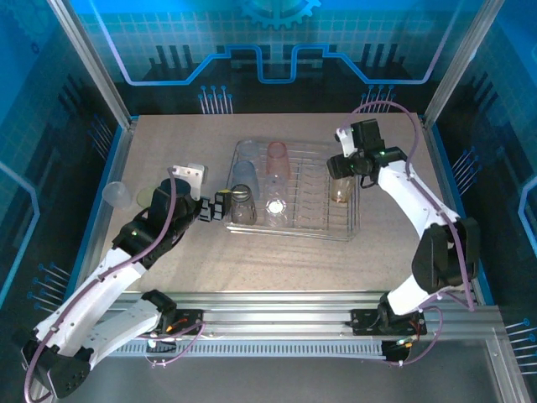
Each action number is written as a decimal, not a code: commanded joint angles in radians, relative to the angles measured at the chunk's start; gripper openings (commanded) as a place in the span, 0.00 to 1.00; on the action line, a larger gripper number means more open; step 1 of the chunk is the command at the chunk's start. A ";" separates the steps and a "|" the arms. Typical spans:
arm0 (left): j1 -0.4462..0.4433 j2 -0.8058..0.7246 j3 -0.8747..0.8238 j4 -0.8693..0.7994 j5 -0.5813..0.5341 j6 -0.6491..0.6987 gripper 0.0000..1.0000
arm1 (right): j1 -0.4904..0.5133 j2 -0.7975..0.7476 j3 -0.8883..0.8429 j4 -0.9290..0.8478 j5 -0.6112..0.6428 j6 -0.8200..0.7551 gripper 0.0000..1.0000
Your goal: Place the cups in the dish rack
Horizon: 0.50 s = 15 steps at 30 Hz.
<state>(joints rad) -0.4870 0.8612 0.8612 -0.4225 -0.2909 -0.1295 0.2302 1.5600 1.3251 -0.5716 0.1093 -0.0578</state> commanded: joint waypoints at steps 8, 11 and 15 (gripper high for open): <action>0.008 -0.020 0.025 -0.003 0.039 -0.020 0.99 | -0.039 0.047 0.081 -0.172 -0.154 -0.265 0.68; 0.008 -0.029 0.024 -0.013 0.039 -0.020 0.99 | -0.056 0.103 0.175 -0.253 -0.169 -0.286 0.65; 0.007 -0.048 0.025 -0.021 0.035 -0.018 0.99 | -0.054 0.162 0.255 -0.315 -0.153 -0.297 0.62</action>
<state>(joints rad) -0.4870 0.8375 0.8612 -0.4240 -0.2680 -0.1322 0.1822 1.6913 1.5249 -0.7864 -0.0196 -0.3138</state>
